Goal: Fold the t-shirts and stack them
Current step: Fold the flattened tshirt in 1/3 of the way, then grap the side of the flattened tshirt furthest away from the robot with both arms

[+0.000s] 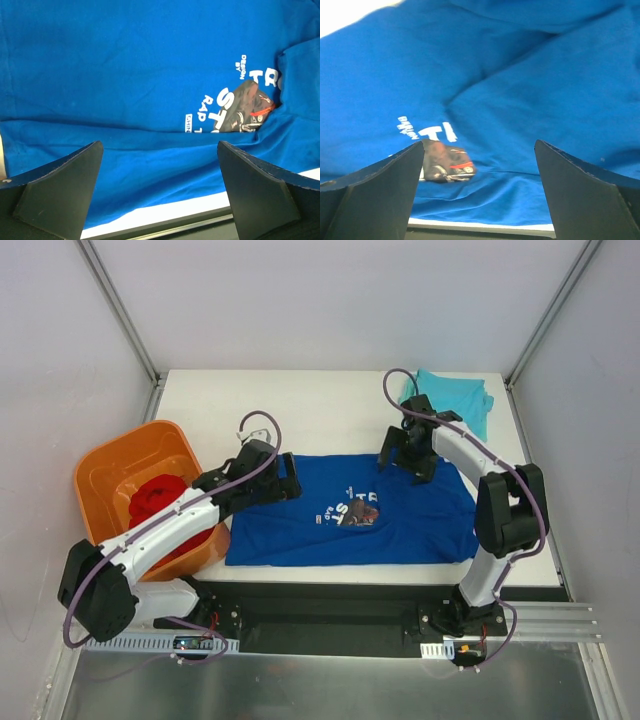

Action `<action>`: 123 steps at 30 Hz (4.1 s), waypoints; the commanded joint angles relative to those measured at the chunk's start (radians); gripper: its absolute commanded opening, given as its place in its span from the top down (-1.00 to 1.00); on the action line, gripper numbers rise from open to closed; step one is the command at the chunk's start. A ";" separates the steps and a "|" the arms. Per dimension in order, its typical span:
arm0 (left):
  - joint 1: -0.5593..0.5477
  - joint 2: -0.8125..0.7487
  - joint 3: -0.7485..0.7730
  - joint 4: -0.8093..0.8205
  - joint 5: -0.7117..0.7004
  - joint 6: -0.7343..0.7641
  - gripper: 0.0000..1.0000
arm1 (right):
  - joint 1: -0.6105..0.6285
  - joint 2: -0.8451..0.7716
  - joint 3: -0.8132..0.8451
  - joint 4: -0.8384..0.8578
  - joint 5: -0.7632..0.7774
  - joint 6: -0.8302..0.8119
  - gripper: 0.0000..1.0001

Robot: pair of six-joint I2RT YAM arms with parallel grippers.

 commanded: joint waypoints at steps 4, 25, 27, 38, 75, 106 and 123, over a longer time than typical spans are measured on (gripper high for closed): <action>0.068 0.102 0.104 -0.002 0.030 0.040 -0.99 | -0.033 -0.131 -0.110 -0.032 0.042 -0.035 -0.93; 0.140 0.325 0.259 -0.004 0.003 0.031 -0.98 | -0.528 -0.306 -0.685 0.123 -0.084 -0.094 -0.93; 0.165 0.340 0.271 -0.008 0.001 0.033 -0.99 | -0.588 -0.346 -0.723 0.122 -0.088 -0.092 -0.93; 0.194 0.608 0.571 -0.235 -0.229 0.098 -0.98 | -0.555 -0.550 -0.555 0.059 -0.173 -0.156 -0.93; 0.334 1.014 0.823 -0.361 -0.247 0.065 0.80 | -0.493 -0.628 -0.415 0.030 -0.105 -0.166 -0.93; 0.283 0.800 0.757 -0.360 -0.276 0.069 1.00 | -0.340 0.399 0.605 0.019 0.033 -0.298 -0.26; 0.277 0.803 0.756 -0.361 -0.279 0.069 1.00 | -0.338 0.456 0.607 0.039 0.038 -0.249 0.57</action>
